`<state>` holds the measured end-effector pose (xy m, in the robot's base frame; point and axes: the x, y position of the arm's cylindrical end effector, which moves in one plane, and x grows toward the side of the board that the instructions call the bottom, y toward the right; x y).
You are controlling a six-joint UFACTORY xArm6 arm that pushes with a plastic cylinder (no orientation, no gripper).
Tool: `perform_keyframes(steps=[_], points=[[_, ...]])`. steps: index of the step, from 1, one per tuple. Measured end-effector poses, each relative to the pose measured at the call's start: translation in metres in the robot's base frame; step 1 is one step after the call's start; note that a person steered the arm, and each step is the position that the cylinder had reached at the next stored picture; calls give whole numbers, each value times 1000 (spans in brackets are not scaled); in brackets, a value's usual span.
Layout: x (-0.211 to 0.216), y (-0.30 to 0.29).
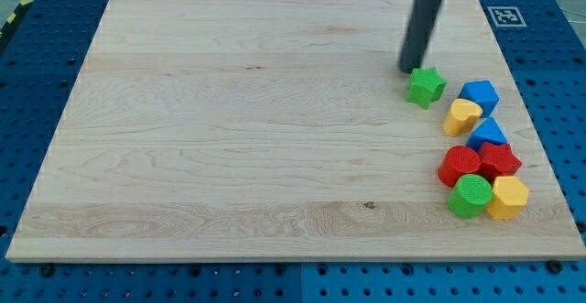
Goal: Adjust the green star to the left of the blue cube
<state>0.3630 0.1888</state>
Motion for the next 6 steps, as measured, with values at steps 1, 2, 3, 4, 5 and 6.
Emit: perform_keyframes(steps=[1,2,3,4,5,6], points=[[7,60],[24,71],[27,36],[27,20],[25,-10],[24,-41]])
